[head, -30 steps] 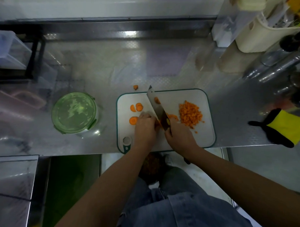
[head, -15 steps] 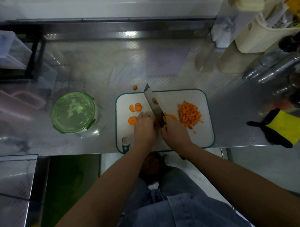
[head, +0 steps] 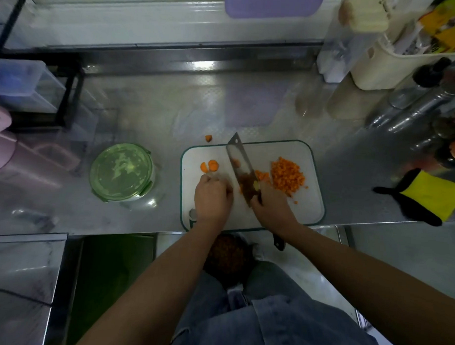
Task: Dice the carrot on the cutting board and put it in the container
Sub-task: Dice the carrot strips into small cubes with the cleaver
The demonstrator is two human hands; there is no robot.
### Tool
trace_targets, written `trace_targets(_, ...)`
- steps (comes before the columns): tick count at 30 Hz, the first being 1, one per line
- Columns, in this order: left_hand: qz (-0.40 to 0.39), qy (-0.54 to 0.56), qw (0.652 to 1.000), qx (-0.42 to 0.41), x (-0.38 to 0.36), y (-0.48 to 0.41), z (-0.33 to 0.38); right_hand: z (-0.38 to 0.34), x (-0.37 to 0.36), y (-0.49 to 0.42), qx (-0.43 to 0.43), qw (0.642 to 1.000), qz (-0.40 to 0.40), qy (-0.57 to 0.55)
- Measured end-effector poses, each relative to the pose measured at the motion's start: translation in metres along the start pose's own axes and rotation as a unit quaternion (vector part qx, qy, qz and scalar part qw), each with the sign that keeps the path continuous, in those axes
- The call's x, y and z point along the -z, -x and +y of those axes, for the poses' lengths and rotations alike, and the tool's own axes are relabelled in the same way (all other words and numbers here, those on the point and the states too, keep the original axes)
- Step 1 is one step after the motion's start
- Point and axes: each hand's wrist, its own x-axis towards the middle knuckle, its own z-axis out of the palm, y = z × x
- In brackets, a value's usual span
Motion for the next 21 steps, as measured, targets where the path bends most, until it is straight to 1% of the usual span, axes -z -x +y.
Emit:
trace_targets(3,0.001,-0.007,1.0,-0.014,-0.003,0.004,-0.004,0.002,-0.007,0.008,0.003,1.0,-0.012,-0.013)
trace_targets(5,0.003,0.0,1.0,-0.021,-0.004,0.006,-0.005,0.01,-0.002,0.009,-0.017,1.0,0.01,-0.005)
trace_targets(9,-0.003,-0.002,1.0,-0.025,-0.004,0.006,-0.004,0.034,0.02,0.002,-0.113,0.993,0.038,0.018)
trace_targets(10,-0.003,-0.002,1.0,-0.027,-0.003,0.006,-0.004,0.035,0.026,0.001,-0.123,0.991,0.039,0.014)
trace_targets(12,-0.003,0.014,0.999,-0.032,-0.001,0.005,-0.001,0.033,0.036,-0.002,-0.13,0.991,0.034,-0.025)
trace_targets(15,-0.002,0.084,0.995,-0.057,0.002,0.003,0.01,0.027,0.041,-0.005,-0.129,0.987,0.024,-0.094)
trace_targets(19,-0.013,0.123,0.98,-0.156,0.0,0.001,0.035,0.027,0.044,-0.005,-0.168,0.964,0.052,-0.198)
trace_targets(21,-0.04,0.137,0.973,-0.179,-0.003,0.001,0.052,0.027,0.048,-0.003,-0.184,0.957,0.061,-0.215)
